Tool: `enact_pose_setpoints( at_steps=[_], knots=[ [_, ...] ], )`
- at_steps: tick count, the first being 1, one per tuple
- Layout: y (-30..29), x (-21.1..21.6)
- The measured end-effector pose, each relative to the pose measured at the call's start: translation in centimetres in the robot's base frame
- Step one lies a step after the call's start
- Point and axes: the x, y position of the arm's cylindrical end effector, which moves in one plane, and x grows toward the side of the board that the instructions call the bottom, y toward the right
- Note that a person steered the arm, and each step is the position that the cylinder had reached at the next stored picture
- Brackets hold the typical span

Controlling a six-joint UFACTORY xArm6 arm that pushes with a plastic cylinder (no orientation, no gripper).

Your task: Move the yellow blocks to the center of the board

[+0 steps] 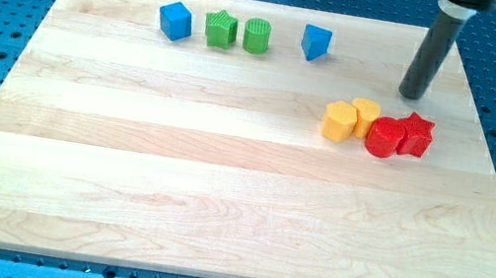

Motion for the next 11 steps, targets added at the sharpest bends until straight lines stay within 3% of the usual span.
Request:
enact_pose_setpoints(
  at_steps=[1, 4, 5, 8, 11],
  knots=[
    [-0.6, 3.5],
    [-7.9, 4.7],
    [-9.9, 8.0],
    [-17.8, 10.9],
    [-5.0, 6.0]
  ],
)
